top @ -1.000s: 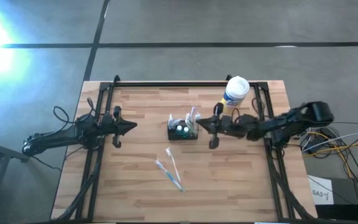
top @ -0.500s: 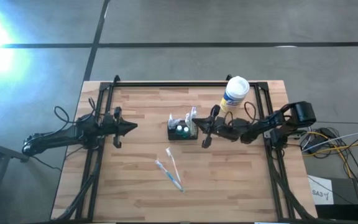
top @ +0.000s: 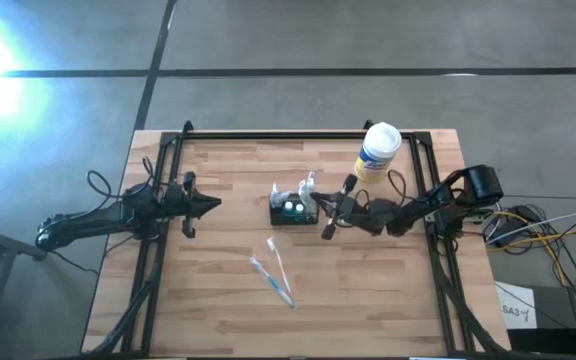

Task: Pick & Place toothbrushing station
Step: Put the green toothbrush into the black wire organizer

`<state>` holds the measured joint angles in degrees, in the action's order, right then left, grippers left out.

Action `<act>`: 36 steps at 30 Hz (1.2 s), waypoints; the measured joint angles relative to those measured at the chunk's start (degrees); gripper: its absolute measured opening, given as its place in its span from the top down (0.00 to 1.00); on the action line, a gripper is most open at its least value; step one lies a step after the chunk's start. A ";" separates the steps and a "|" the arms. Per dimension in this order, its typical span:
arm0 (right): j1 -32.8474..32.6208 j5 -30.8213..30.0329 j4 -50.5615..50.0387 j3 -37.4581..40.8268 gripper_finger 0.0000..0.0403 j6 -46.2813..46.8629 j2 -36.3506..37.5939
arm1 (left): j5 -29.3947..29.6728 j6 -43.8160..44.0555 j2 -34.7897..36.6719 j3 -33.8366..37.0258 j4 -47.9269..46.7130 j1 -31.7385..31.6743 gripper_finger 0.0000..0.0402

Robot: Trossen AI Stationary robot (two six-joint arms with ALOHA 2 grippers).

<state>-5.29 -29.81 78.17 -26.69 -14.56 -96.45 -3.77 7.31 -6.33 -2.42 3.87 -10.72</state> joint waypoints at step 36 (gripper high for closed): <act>-1.24 1.16 -2.06 0.75 0.97 4.08 -6.35 | 0.00 0.24 -0.04 0.00 -0.10 0.00 0.95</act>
<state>-6.52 -28.65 76.10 -25.95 -10.48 -102.79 -3.77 7.55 -6.37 -2.42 3.77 -10.72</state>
